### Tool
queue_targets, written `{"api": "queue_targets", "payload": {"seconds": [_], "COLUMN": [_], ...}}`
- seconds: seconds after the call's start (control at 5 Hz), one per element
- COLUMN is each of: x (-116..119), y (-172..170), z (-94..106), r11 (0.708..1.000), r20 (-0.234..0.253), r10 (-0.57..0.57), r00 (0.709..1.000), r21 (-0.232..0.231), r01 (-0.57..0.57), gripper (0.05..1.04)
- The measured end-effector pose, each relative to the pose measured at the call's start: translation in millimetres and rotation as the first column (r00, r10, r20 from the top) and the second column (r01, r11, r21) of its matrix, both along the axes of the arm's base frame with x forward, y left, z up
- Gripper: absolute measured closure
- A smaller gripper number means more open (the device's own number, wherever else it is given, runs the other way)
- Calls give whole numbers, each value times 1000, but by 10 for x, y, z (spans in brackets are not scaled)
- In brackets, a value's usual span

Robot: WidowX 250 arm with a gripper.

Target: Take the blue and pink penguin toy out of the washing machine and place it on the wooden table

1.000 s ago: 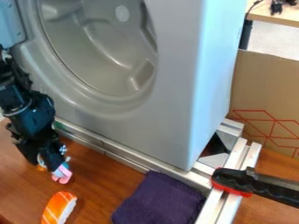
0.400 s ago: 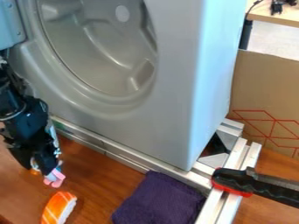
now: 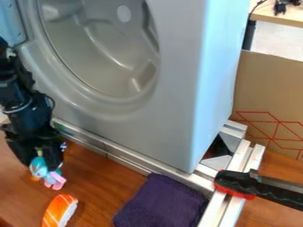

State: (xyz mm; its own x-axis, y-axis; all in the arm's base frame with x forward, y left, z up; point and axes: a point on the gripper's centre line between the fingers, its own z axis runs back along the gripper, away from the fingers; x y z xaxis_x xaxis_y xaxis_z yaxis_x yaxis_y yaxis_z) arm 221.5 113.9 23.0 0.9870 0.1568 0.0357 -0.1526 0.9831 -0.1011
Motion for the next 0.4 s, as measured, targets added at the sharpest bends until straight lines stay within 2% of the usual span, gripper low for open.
{"api": "queue_targets", "payload": {"seconds": [0.2,0.4], "x": [31,4], "y": [-28,-44], "z": [44,141], "r11": [999,999], "r20": [-2,-4], "r10": [21,32], "r00": [1000,999], "r21": [-28,-28], "r01": [-21,-32], "gripper": [76,82]}}
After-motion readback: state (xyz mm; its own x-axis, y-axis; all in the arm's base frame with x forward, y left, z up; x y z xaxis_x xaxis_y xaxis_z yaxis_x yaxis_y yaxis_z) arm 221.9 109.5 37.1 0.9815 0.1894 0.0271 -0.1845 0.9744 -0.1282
